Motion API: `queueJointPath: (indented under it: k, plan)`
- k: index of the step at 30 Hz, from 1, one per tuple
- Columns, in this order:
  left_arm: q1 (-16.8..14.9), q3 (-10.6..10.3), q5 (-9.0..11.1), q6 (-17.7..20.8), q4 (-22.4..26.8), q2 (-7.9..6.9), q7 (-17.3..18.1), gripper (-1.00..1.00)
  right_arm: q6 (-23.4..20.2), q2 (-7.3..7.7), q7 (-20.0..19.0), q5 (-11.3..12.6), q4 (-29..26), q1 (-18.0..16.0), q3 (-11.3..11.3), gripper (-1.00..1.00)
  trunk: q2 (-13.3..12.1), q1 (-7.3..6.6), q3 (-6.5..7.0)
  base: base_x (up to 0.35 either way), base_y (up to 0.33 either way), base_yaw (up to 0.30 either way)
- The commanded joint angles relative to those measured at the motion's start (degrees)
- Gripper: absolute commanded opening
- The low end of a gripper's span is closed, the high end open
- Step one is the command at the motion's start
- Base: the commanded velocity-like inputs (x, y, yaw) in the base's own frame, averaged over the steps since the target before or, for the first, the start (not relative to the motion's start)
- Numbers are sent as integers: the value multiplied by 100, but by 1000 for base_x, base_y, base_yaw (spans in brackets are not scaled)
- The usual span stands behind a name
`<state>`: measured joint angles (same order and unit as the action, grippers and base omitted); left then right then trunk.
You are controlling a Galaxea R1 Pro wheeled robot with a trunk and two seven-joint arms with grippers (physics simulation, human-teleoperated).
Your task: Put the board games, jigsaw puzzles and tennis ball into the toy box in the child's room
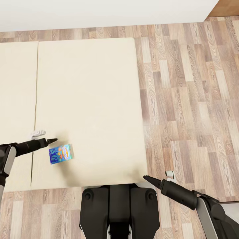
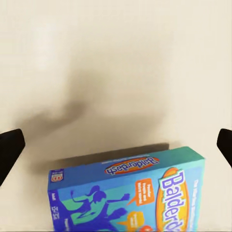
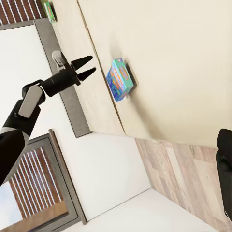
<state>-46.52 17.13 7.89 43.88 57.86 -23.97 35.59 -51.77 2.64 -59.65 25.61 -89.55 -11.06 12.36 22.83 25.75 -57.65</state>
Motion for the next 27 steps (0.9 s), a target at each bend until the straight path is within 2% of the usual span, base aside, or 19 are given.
queueJointPath:
  k: [1, 6, 12, 15, 20, 27]
  plan:
    - [4, 7, 34, 65, 0, -8, -1, 100, -26, 2, -12, 6, -1, -1, 3, 100, 9, 4, -5, 0, 0, 0]
    - [31, 20, 30, 153, -2, -55, 0, 100, -26, 5, -12, 6, -1, -1, 3, 100, 9, 4, -5, 0, 0, 0]
    - [62, 24, 49, 266, -9, -211, 17, 100, -26, 5, -12, 6, -1, -1, 3, 100, 9, 4, -5, 0, 0, 0]
    - [74, 18, 53, 289, -10, -243, 31, 100, -26, 2, -12, 6, -1, -1, 3, 100, 9, 4, -5, 0, 0, 0]
    - [124, 5, 48, 308, -25, -250, 37, 100, -26, 6, -12, 6, -1, -1, 3, 100, 9, 4, -5, 0, 0, 0]
    - [184, -33, 42, 297, -170, -166, -10, 100, -26, 5, -12, 6, -1, -1, 3, 100, 9, 4, -5, 0, 0, 0]
